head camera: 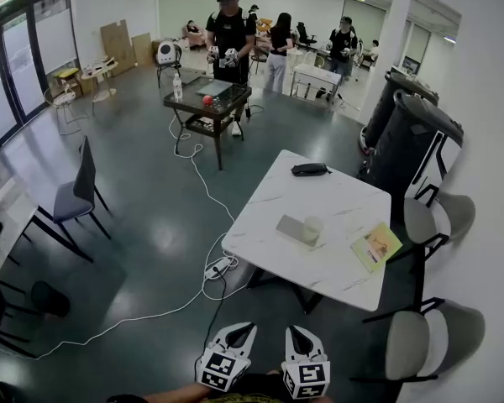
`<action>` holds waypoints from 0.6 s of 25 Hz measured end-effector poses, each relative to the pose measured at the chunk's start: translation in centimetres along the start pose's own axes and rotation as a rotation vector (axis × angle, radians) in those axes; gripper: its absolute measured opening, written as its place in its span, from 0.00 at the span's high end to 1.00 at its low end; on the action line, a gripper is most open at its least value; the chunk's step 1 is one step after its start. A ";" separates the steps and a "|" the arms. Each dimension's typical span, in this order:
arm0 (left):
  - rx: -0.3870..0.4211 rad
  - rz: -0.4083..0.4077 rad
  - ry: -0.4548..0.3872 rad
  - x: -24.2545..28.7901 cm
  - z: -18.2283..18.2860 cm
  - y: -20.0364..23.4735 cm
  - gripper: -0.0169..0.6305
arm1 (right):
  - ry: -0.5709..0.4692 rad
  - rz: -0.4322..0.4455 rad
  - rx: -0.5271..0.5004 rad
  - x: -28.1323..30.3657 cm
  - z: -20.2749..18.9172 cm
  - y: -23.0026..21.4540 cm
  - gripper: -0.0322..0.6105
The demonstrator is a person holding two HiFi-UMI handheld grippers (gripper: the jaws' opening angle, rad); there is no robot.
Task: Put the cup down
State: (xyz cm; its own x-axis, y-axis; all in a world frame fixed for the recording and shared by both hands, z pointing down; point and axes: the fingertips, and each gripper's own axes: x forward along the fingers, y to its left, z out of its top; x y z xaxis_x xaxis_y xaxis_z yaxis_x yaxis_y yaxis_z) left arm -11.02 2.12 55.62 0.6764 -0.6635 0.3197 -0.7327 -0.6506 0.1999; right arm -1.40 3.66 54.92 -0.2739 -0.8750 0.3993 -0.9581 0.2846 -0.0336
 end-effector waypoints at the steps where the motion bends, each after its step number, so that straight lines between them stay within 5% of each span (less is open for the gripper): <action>1: -0.001 0.003 -0.009 -0.2 0.2 -0.2 0.96 | -0.002 0.003 -0.009 -0.4 0.1 0.1 0.94; 7: -0.008 0.002 -0.063 -0.5 1.8 -3.2 0.96 | -0.021 -0.007 -0.033 -3.4 0.0 -1.6 0.94; 15: 0.023 -0.040 -0.006 0.1 -0.2 -9.1 0.96 | 0.003 0.011 0.012 -7.7 -2.9 -3.6 0.94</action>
State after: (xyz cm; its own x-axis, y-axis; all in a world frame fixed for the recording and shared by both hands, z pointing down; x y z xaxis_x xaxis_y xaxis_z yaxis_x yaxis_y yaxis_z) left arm -4.32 7.98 54.01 0.7059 -0.6386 0.3063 -0.7028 -0.6852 0.1912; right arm 4.41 10.53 54.57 -0.2841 -0.8707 0.4016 -0.9559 0.2896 -0.0485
